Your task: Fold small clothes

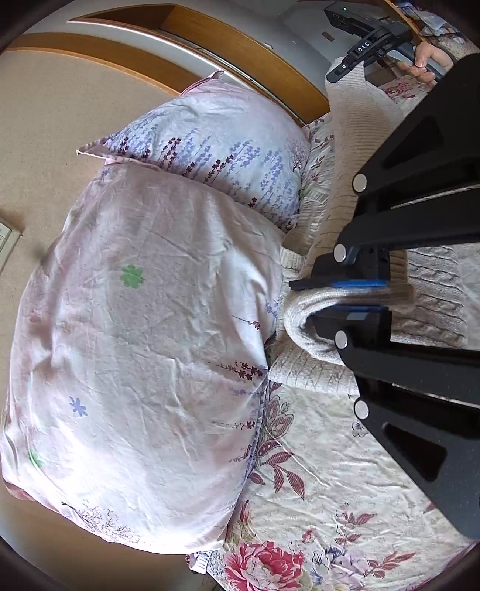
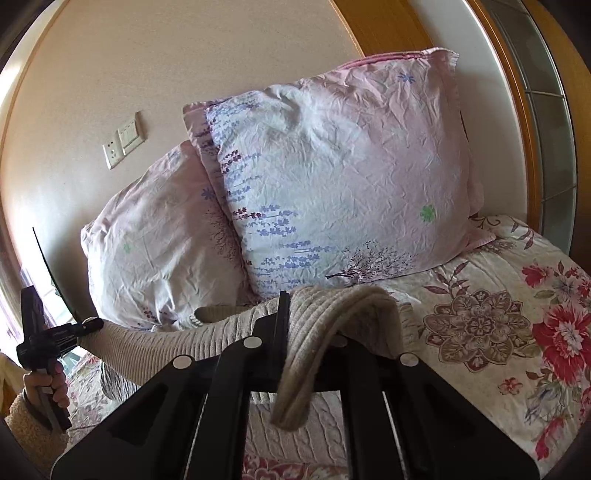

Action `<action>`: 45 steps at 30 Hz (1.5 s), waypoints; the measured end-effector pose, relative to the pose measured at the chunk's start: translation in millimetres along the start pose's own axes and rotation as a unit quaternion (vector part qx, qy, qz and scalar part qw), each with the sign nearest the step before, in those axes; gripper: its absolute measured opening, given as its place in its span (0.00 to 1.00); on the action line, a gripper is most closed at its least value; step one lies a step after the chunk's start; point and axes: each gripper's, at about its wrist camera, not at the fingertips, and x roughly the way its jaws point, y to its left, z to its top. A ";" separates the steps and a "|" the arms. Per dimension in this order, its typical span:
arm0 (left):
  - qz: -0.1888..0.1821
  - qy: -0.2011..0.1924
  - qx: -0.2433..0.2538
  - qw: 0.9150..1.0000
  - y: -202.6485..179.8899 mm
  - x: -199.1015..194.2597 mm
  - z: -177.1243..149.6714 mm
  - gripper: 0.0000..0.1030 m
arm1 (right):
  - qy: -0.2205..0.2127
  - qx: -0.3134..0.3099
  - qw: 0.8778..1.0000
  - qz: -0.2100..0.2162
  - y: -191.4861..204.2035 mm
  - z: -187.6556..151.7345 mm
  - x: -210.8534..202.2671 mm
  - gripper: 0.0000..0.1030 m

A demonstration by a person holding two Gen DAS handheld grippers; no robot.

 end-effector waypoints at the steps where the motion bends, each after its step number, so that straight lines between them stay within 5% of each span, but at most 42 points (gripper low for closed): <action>1: 0.004 0.004 -0.006 1.000 1.2 10.6 1.8 0.06 | 0.005 0.013 1.000 -0.005 -4.5 1.0 11.2 0.06; 13: 0.039 0.056 -0.112 0.991 40.5 92.8 -10.7 0.06 | 0.085 0.183 0.977 -0.066 -60.3 -24.3 103.7 0.06; 24: 0.056 0.058 -0.135 0.988 46.1 113.9 -15.2 0.09 | 0.102 0.252 0.962 -0.007 -88.3 -32.9 118.6 0.10; 28: 0.063 0.051 -0.124 0.989 34.9 123.0 -14.7 0.14 | 0.075 0.256 0.963 0.043 -87.7 -25.2 113.9 0.57; 31: 0.044 0.044 -0.104 0.993 20.4 128.3 -13.1 0.40 | 0.045 0.214 0.975 0.044 -78.2 -16.1 104.8 0.77; 35: 0.039 0.040 -0.078 0.995 3.9 133.4 -12.8 0.58 | 0.054 0.221 0.973 0.044 -81.5 -16.8 108.7 0.80; 45: 0.007 0.036 -0.104 0.994 5.5 132.8 -13.5 0.65 | 0.083 0.207 0.975 0.000 -80.8 -17.2 120.2 0.86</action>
